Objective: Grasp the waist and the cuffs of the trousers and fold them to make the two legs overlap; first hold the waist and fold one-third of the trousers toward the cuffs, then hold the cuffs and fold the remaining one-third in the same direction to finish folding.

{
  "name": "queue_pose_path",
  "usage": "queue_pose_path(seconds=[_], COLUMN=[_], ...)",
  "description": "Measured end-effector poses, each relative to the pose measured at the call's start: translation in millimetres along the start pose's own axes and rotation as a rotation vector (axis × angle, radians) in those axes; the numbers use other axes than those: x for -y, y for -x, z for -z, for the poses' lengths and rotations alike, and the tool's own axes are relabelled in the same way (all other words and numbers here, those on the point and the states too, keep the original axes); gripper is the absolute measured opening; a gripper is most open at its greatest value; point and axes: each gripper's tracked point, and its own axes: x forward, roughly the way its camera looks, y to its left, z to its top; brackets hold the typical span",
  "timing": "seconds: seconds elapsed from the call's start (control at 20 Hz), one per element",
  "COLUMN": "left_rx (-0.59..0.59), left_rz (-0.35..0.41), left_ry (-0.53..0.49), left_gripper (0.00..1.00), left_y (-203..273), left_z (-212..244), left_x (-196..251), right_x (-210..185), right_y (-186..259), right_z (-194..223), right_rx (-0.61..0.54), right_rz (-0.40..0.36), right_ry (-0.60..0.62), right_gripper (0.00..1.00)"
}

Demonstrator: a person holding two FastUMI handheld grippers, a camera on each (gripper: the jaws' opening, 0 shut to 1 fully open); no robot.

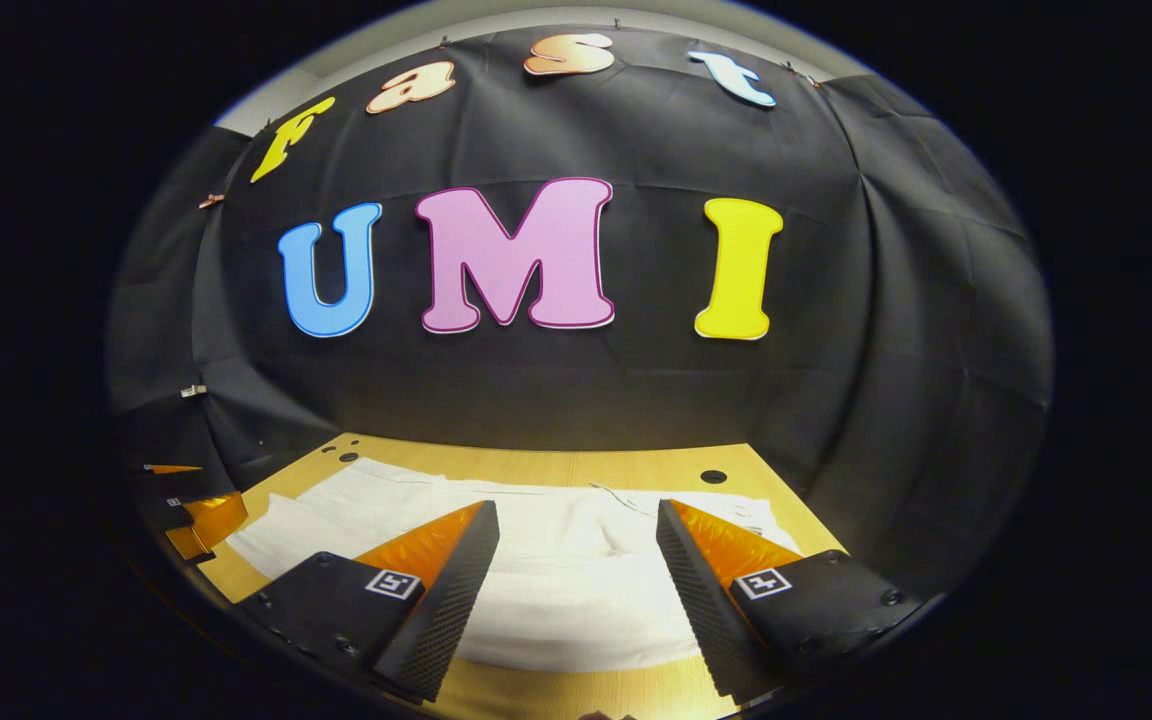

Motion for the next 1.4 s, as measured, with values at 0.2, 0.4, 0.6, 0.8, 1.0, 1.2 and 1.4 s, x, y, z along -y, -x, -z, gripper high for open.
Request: queue_pose_path(seconds=[0.2,0.4,0.6,0.8,1.0,1.2,1.4], left_rx=[0.018,0.008,0.02,0.031,0.026,0.008,-0.009], left_rz=[0.001,0.01,0.02,0.014,0.0,-0.023,-0.055], left_ry=[0.045,0.059,0.046,0.019,0.021,0.018,0.029], left_gripper=[0.95,0.95,0.95,0.96,0.95,0.95,0.96], left_y=[-3,-8,-14,-18,-20,-22,-23], left_z=[-5,-2,-5,-11,-11,-5,2], left_x=[13,18,17,8,-2,-13,-25], right_x=[15,17,19,32,60,98,148], right_y=[-14,-16,-21,-23,-29,-35,-38], right_z=[14,16,17,15,11,10,17], right_rx=[-0.049,-0.051,-0.026,-0.014,-0.005,-0.009,-0.022], right_rz=[-0.003,-0.013,-0.025,-0.012,0.005,0.003,0.026], right_ry=[-0.017,0.011,0.055,0.094,0.193,0.381,0.584], right_gripper=[0.97,0.98,0.98,0.98,0.98,0.98,0.98])
